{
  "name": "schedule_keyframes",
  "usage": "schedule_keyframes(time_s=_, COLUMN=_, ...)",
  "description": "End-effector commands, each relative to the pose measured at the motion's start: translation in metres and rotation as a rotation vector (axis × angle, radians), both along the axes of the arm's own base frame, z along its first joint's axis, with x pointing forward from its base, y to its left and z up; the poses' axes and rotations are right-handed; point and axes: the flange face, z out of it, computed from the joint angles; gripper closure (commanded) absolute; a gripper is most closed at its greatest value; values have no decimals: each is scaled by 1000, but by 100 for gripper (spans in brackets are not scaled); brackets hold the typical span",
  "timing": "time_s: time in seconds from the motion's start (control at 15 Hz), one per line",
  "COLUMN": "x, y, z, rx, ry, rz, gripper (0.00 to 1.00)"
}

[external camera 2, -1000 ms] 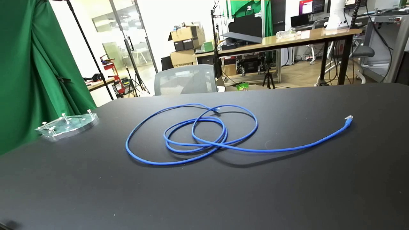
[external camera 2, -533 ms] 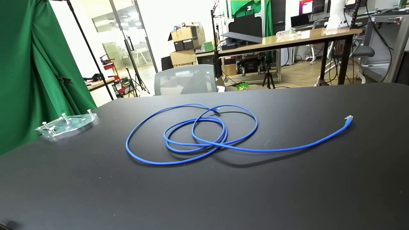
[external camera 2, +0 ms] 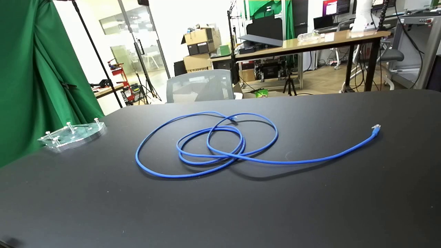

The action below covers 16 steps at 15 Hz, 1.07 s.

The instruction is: Pick up the the cable and put it straight on the table

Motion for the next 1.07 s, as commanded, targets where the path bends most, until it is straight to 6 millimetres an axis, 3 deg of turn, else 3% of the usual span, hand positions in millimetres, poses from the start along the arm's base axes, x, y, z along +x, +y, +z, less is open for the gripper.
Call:
schedule_keyframes(time_s=0.0, x=10, y=-8, z=-11, rx=-47, ry=4, rz=-108, gripper=0)
schedule_keyframes(time_s=0.27, x=33, y=-40, z=-45, rx=-100, ry=16, rz=-227, gripper=0)
schedule_keyframes(time_s=0.47, x=52, y=-49, z=-75, rx=-133, ry=32, rz=-259, gripper=0)
schedule_keyframes(time_s=1.0, x=109, y=2, z=-136, rx=-117, ry=1, rz=-171, gripper=0)
